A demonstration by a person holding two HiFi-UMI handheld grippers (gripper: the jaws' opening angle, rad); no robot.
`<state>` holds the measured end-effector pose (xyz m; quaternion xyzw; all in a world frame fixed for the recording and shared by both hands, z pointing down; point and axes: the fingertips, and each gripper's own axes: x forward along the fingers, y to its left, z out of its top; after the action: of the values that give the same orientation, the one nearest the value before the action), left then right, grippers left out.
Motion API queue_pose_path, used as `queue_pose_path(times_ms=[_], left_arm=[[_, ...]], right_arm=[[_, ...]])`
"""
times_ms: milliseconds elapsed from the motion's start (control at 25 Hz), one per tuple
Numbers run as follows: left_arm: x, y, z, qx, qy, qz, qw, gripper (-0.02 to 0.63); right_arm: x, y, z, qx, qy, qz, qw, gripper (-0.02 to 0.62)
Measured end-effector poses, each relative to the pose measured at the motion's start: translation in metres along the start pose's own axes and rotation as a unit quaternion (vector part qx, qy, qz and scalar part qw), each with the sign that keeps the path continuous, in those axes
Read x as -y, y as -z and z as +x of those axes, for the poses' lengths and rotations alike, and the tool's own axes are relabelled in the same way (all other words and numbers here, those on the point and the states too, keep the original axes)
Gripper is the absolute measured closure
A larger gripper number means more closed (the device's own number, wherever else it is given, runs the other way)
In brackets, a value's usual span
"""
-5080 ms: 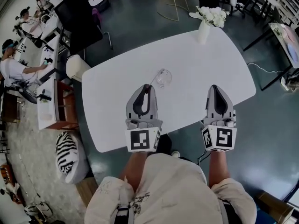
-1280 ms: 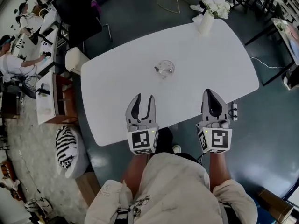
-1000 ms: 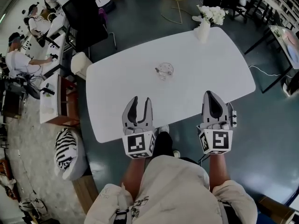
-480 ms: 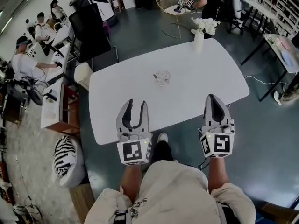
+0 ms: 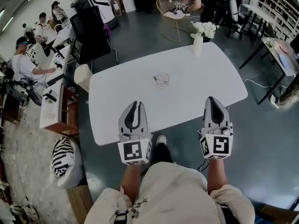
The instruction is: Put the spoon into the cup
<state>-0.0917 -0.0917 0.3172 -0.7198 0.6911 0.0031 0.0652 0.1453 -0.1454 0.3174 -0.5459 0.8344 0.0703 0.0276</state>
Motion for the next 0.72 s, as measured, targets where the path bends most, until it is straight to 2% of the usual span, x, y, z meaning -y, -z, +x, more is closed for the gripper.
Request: queue_pose_path(times_ms=[120,720], left_arm=[[-0.001,-0.001,0.0,0.002,-0.003,-0.001,1.0,0.594],[-0.007,0.006,-0.001,-0.008,-0.005,-0.001,1.0,0.594]], right_arm=[[0.0,-0.001,0.0,0.0,0.0,0.001,1.0,0.607],[-0.012,0.007,0.002,-0.011,-0.01,-0.018,1.0,0.607]])
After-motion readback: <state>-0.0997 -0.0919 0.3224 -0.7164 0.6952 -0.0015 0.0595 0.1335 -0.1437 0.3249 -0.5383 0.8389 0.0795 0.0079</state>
